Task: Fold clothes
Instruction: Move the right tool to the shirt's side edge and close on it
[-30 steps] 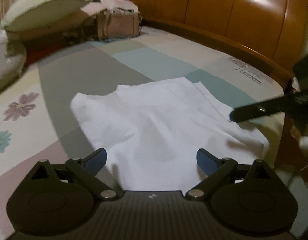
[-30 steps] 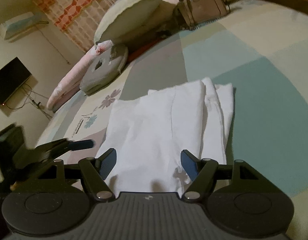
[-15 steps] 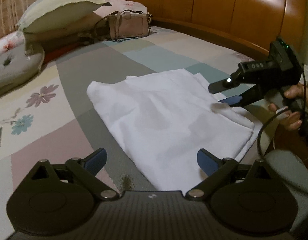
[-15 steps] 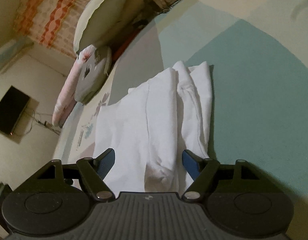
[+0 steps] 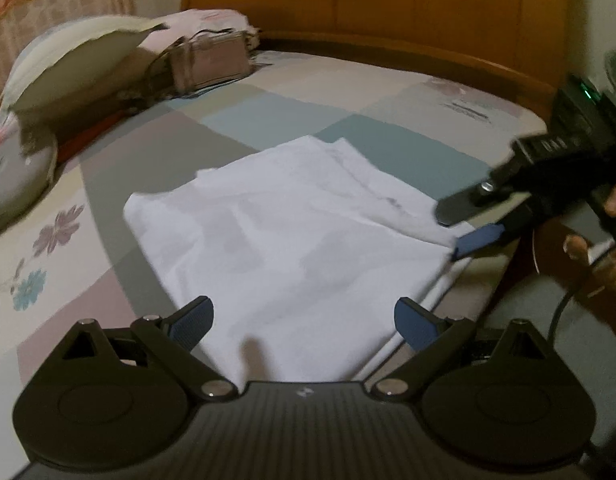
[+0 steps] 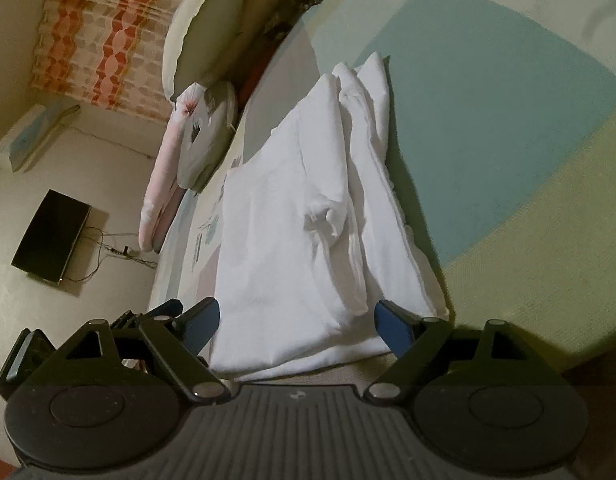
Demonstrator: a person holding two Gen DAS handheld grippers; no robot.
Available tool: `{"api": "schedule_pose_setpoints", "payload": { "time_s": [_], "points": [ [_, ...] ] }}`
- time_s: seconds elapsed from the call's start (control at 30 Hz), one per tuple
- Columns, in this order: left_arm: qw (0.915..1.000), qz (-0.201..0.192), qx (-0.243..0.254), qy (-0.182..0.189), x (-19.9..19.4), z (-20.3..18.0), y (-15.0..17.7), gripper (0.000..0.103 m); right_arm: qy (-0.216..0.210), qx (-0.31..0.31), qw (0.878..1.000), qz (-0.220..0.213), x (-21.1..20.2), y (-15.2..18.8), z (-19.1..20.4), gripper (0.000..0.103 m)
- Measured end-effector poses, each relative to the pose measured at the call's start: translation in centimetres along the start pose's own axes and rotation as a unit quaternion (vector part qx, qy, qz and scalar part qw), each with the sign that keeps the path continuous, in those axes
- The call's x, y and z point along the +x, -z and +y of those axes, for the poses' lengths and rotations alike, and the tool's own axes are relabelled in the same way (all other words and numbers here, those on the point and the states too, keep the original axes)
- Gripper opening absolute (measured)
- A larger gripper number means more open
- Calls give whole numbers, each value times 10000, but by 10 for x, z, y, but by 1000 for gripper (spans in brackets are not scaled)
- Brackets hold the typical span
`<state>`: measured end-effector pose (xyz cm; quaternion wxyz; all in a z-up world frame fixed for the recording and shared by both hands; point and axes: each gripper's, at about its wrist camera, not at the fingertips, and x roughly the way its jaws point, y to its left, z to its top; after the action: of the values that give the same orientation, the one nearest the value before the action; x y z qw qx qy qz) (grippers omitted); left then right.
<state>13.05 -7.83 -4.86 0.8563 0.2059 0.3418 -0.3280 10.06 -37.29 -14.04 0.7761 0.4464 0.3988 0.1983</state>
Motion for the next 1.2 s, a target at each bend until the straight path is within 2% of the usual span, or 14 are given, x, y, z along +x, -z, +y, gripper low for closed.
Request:
{"api": "schedule_pose_setpoints", "payload": {
  "time_s": [0.2, 0.47, 0.7, 0.8, 0.9, 1.07, 1.2],
  "points": [
    [9984, 70, 560, 87, 23, -27, -8, 96, -486, 317, 9983, 42, -1, -3, -7, 89],
    [9914, 155, 1281, 204, 56, -61, -18, 96, -971, 355, 9946, -56, -7, -11, -6, 90],
    [9889, 40, 1468, -215, 77, -72, -24, 96, -1069, 305, 9938, -12, -7, -19, -3, 90],
    [9889, -113, 1408, -458, 72, -66, -25, 96, -1030, 381, 9940, 7, -4, -24, -5, 91],
    [9921, -252, 1098, -547, 62, -50, -29, 96, -991, 456, 9940, 27, -1, -28, -7, 94],
    [9956, -362, 632, -583, 49, -27, -32, 96, -922, 573, 9941, 65, 5, -36, -9, 94],
    [9978, -400, 193, -496, 43, -11, -31, 96, -775, 504, 9955, 223, 32, -45, 5, 96]
  ]
}}
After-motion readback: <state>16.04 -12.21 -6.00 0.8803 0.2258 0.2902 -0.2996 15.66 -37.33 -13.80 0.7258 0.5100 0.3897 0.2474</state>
